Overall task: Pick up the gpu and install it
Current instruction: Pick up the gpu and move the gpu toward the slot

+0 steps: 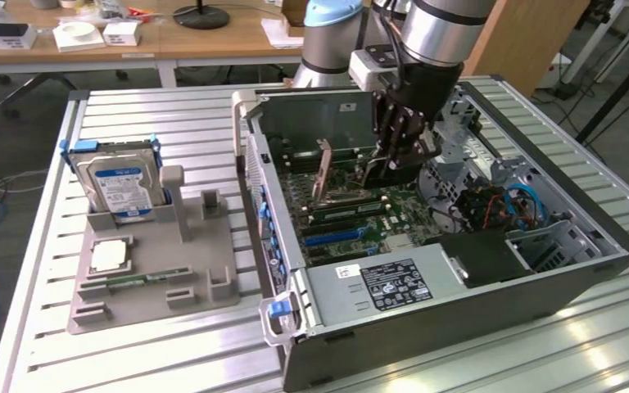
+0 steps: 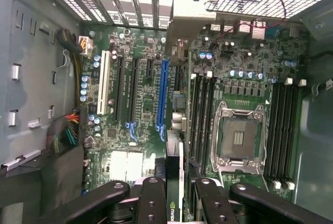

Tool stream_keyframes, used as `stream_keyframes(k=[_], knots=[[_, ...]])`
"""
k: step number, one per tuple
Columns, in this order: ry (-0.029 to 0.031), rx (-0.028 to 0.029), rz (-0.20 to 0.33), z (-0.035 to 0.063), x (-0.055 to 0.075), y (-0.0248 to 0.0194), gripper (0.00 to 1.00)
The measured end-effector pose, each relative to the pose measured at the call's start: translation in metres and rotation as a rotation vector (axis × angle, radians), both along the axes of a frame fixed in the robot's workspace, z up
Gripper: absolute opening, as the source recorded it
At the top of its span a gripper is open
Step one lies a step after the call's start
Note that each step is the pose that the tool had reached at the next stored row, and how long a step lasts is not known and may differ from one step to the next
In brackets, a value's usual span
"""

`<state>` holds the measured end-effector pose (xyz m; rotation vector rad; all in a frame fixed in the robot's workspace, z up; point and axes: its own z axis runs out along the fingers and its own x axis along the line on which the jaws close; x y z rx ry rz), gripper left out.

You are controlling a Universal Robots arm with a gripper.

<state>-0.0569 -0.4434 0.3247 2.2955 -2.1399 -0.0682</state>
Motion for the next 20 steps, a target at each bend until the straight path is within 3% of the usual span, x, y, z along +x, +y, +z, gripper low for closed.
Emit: stream_keyframes(k=[11, 18, 20], knots=[[-0.002, 0.0, 0.013, -0.0154, -0.001, 0.0, 0.26], [-0.0021, -0.0008, 0.016, -0.0164, -0.001, 0.0, 0.26], [-0.0045, -0.0007, 0.016, -0.0165, -0.002, 0.0001, 0.26]])
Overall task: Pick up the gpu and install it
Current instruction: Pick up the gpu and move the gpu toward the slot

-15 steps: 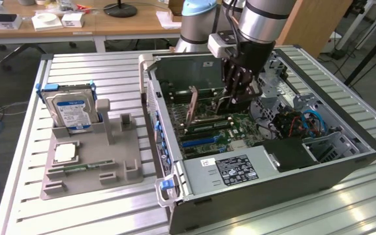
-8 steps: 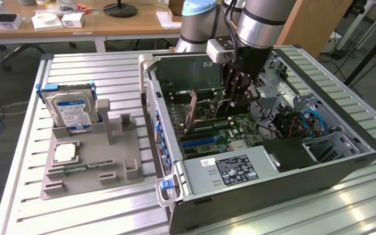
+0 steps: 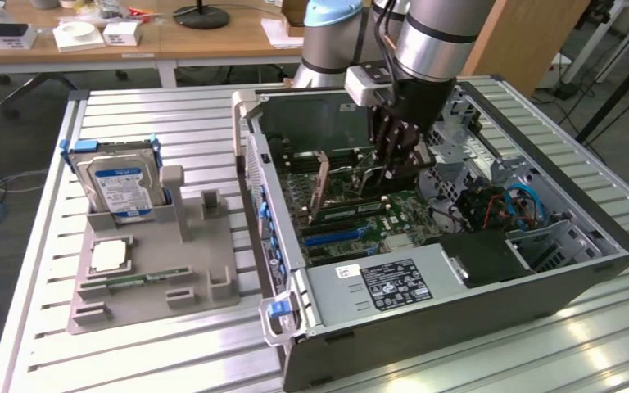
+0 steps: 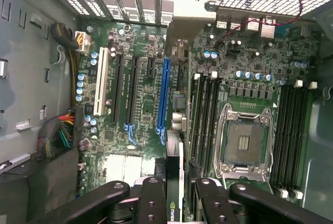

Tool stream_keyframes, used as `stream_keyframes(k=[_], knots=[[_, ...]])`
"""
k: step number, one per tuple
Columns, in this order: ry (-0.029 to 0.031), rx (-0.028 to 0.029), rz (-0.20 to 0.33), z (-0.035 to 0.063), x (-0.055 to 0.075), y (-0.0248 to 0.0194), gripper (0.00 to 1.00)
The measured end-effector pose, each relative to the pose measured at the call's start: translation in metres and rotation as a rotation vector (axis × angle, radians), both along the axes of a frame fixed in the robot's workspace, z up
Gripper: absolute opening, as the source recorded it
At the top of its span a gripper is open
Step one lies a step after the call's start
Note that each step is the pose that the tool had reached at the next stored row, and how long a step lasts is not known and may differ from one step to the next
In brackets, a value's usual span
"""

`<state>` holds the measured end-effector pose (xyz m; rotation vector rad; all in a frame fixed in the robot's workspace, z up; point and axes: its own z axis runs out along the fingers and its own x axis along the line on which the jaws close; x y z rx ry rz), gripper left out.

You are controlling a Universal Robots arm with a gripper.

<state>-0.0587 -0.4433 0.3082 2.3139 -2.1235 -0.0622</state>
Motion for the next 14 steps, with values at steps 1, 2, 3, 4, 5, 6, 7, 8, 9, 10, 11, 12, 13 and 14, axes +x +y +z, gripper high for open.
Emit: stream_keyframes(k=[1, 2, 3, 4, 5, 6, 7, 8, 9, 10, 11, 12, 13, 14], knots=[[-0.0047, 0.0, 0.0, 0.0, -0.0003, 0.0, 0.26], [-0.0116, -0.0001, 0.0, -0.0001, -0.0006, 0.0, 0.26], [-0.0189, -0.0001, 0.0, -0.0002, -0.001, 0.0, 0.26], [-0.0247, 0.0, 0.0, -0.0002, -0.0013, 0.0, 0.26], [-0.0274, 0.0001, 0.0, -0.0003, -0.0015, 0.0, 0.26], [-0.0274, 0.0001, -0.001, -0.0003, -0.0014, 0.0, 0.26], [-0.0275, 0.0, -0.003, -0.0003, -0.0014, 0.0, 0.26], [-0.0274, -0.0001, -0.005, -0.0003, -0.0015, 0.0, 0.26], [-0.0274, -0.0002, -0.01, -0.0003, -0.0015, 0.0, 0.26], [-0.0274, -0.0003, -0.016, -0.0003, -0.0015, -0.0001, 0.26], [-0.0274, -0.0004, -0.023, -0.0003, -0.0015, -0.0001, 0.26], [-0.0274, -0.0005, -0.026, -0.0004, -0.0016, -0.0001, 0.26], [-0.0274, -0.0005, -0.026, -0.0004, -0.0016, -0.0001, 0.26], [-0.0274, -0.0005, -0.026, -0.0004, -0.0016, -0.0001, 0.26]])
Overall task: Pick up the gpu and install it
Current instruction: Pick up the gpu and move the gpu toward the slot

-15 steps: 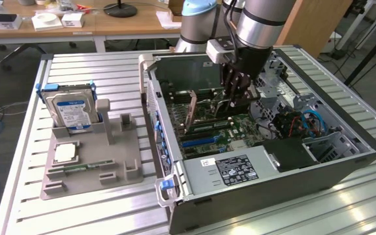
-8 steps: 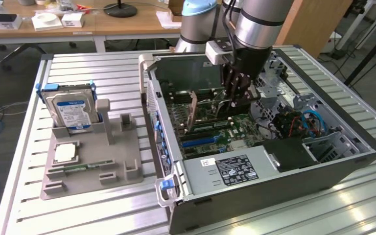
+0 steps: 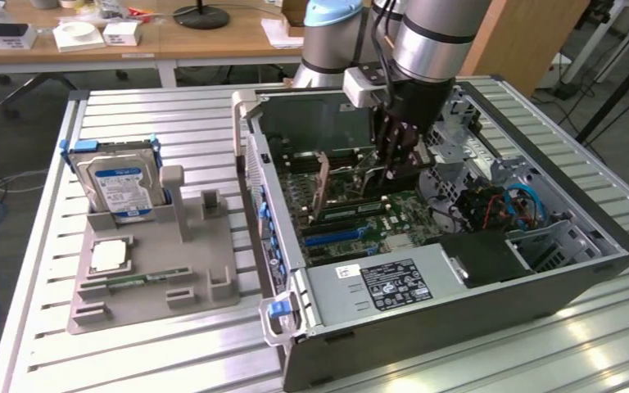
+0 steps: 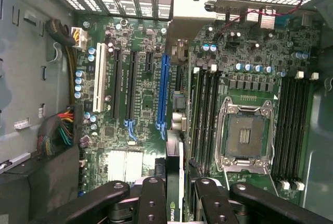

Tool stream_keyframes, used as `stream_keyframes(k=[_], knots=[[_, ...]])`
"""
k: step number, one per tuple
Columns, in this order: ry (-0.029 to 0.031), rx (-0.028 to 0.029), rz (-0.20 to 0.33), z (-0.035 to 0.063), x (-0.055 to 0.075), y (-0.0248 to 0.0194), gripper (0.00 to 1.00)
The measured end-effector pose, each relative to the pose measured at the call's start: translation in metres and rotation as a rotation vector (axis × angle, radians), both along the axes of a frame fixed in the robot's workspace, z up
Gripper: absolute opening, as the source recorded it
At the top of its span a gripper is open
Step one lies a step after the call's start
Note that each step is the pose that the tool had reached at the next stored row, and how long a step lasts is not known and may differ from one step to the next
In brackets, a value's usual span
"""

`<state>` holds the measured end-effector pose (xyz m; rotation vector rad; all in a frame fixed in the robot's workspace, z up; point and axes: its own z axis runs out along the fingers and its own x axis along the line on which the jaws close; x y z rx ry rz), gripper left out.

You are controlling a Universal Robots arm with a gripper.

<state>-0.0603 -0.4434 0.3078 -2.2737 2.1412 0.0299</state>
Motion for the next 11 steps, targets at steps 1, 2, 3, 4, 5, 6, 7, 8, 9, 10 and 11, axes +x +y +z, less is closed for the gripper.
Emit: stream_keyframes(k=[1, 2, 3, 4, 5, 6, 7, 8, 9, 10, 11], knots=[[-0.0001, 0.0, 0.0, 0.0, -0.0001, 0.0, 0.26], [-0.0001, 0.0001, -0.001, -0.0001, -0.0006, 0.0, 0.26], [-0.0002, 0.0002, -0.002, -0.0002, -0.0011, 0.0, 0.26], [-0.0001, 0.0002, -0.005, -0.0002, -0.0013, 0.0, 0.26], [0.0, 0.0, -0.012, -0.0003, -0.0013, 0.0, 0.26], [0.0, -0.0001, -0.02, -0.0003, -0.0013, 0.0, 0.26], [0.0, 0.0, -0.022, -0.0003, -0.0013, 0.0, 0.26], [0.0, 0.0, -0.022, -0.0003, -0.0013, 0.0, 0.26], [-0.0001, 0.0001, -0.024, -0.0004, -0.0013, 0.0, 0.26], [-0.0001, 0.0, -0.033, -0.0004, -0.0014, 0.0, 0.26], [0.0, 0.0, -0.045, -0.0005, -0.0014, 0.0, 0.26]])
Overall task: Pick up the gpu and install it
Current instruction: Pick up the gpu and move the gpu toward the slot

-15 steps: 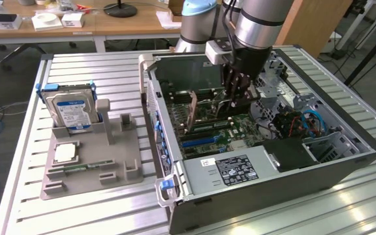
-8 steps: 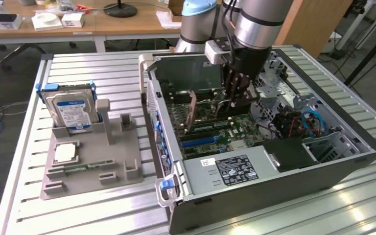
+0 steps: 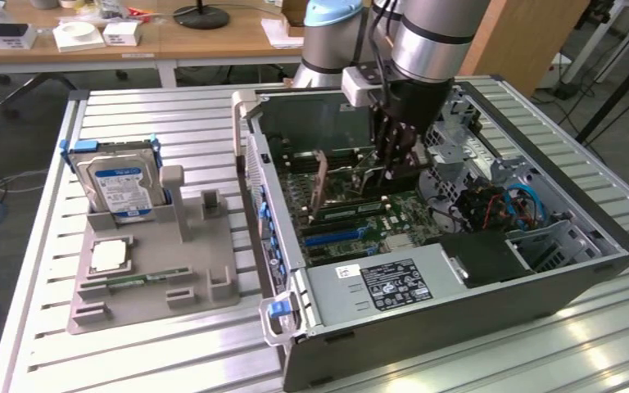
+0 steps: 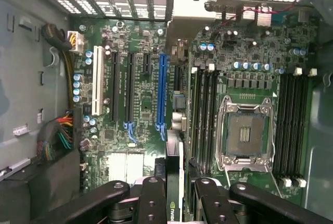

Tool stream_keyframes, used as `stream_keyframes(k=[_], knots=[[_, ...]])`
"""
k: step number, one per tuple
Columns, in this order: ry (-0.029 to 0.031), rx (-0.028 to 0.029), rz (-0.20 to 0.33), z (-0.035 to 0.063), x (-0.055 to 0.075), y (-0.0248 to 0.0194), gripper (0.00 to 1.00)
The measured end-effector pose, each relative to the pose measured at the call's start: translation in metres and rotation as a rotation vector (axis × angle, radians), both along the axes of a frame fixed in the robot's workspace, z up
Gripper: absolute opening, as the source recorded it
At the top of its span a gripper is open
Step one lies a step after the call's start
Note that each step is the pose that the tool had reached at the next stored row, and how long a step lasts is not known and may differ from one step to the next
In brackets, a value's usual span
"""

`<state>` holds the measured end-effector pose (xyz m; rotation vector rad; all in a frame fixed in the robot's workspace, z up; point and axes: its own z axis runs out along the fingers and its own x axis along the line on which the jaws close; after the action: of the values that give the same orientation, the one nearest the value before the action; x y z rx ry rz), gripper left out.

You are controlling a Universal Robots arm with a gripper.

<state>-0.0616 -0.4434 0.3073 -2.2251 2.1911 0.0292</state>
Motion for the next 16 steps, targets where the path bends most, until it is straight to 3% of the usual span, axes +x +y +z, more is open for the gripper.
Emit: stream_keyframes(k=[7, 16], knots=[[-0.0004, 0.0013, -0.018, -0.0002, -0.0001, -0.0005, 0.26], [-0.0002, 0.0013, -0.018, -0.0001, -0.0008, -0.0093, 0.26]])
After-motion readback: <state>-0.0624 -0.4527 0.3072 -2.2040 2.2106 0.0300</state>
